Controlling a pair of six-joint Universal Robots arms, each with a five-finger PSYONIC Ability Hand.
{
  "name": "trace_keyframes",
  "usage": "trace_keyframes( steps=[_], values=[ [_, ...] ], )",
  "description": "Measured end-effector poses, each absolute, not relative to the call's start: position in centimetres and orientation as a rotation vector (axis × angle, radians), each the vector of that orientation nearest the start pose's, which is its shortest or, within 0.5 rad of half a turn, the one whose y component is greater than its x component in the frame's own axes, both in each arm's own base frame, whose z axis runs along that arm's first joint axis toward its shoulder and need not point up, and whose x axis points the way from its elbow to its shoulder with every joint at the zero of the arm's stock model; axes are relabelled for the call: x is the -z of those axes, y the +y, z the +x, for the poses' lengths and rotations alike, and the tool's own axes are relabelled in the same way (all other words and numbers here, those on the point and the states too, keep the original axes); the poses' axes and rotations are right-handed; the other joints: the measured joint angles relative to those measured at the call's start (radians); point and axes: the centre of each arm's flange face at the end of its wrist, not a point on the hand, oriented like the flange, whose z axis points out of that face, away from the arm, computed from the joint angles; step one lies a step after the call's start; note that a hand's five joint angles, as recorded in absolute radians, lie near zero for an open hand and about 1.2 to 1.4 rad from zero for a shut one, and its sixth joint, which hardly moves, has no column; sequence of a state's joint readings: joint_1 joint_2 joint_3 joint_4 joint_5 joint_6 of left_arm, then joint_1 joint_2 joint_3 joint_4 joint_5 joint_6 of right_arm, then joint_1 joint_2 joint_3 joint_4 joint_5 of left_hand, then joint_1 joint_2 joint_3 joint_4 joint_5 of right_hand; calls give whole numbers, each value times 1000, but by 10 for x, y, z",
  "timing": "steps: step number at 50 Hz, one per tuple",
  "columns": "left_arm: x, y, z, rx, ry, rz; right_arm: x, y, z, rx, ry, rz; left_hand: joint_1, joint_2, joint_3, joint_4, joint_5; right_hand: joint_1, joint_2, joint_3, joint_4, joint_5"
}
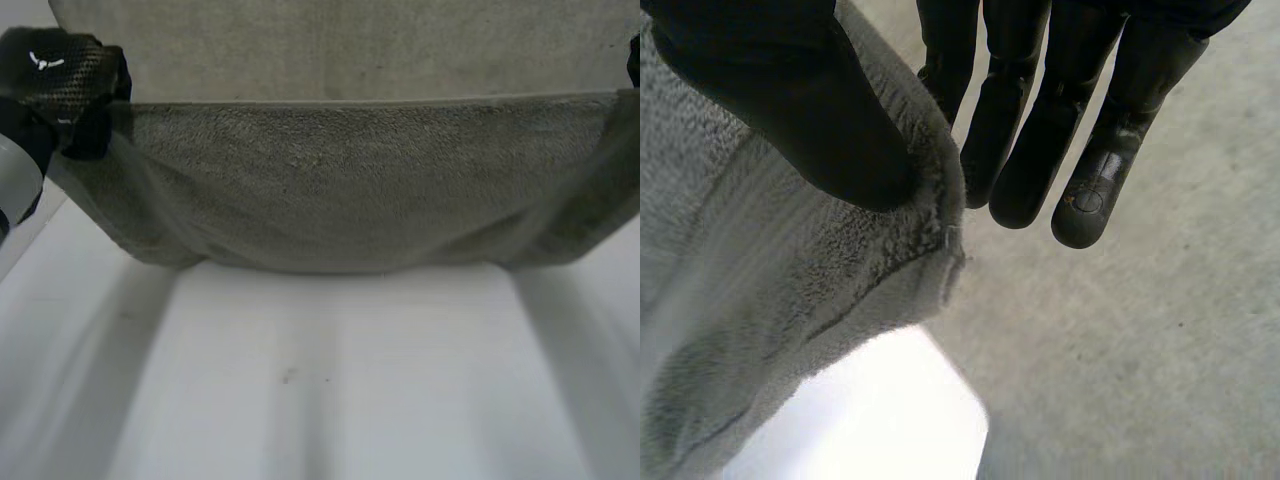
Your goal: Fold the towel.
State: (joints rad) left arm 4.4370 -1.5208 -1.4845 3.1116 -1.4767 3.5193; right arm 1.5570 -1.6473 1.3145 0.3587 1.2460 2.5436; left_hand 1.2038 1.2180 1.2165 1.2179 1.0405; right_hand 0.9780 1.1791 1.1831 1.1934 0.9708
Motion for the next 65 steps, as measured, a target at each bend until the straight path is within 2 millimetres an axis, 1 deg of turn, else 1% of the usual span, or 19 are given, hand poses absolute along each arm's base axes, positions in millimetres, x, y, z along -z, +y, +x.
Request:
trace_keyframes(
  steps=[5,15,21,26,27,29,30,32,33,34,38,42,49,50,55,56,57,61,65],
  values=[
    [-332,-265,-222,2182,2048,898,-351,-286,161,2113,2298,-1214,0,0,0,0,0,0,0,0,0,2],
    [-225,-320,-240,1697,2282,1171,-253,-321,196,1679,2472,-1516,0,0,0,0,0,0,0,0,0,6],
    [-215,-351,-249,1732,2237,1163,-230,-345,210,1700,2506,-1607,0,0,0,0,0,0,0,0,0,7],
    [-256,-381,-257,1974,2026,1049,-261,-375,222,2075,2390,-1523,0,0,0,0,0,0,0,0,0,7],
    [-280,-388,-259,2088,1919,987,-287,-386,224,2297,2288,-1428,0,0,0,0,0,0,0,0,0,7],
    [-299,-392,-261,2176,1831,934,-306,-390,225,2441,2208,-1354,0,0,0,0,0,0,0,0,0,7],
    [-331,-394,-262,2316,1688,836,-339,-394,225,2670,2052,-1203,0,0,0,0,0,0,0,0,0,7],
    [-359,-393,-261,2432,1561,742,-365,-394,224,2831,1910,-1072,0,0,0,0,0,0,0,0,0,7],
    [-359,-393,-261,2432,1561,742,-365,-394,224,2831,1910,-1072,0,0,0,0,0,0,0,0,0,7],
    [-405,-385,-256,2619,1355,564,-413,-383,220,3072,1605,-809,0,0,0,0,0,0,0,0,0,7],
    [-441,-370,-246,2789,1185,377,-449,-364,215,3195,1335,-599,0,0,0,0,1,0,0,0,0,7],
    [-441,-366,-240,2836,1190,310,-443,-358,214,3162,1320,-567,0,0,0,0,1,0,0,0,0,9],
    [-370,-373,-240,2706,1497,382,-384,-365,220,2941,1580,-751,1,0,0,0,1,0,0,6,0,9],
    [-347,-374,-240,2658,1587,412,-355,-367,224,2835,1673,-840,1,0,0,0,1,0,0,6,0,9],
    [-284,-376,-243,2532,1791,489,-298,-370,229,2628,1829,-981,1,0,0,0,1,0,0,6,0,14],
    [-257,-376,-244,2479,1862,519,-268,-370,232,2521,1909,-1042,1,0,0,0,1,0,0,6,0,14],
    [-242,-376,-244,2448,1901,535,-256,-370,232,2481,1939,-1064,1,0,0,0,1,0,0,6,0,14],
    [-192,-374,-244,2336,2027,585,-199,-367,234,2285,2086,-1181,1,0,0,0,1,0,0,6,0,15],
    [-161,-370,-243,2248,2107,617,-165,-362,233,2163,2174,-1264,1,0,0,0,1,0,0,6,0,15]
  ],
)
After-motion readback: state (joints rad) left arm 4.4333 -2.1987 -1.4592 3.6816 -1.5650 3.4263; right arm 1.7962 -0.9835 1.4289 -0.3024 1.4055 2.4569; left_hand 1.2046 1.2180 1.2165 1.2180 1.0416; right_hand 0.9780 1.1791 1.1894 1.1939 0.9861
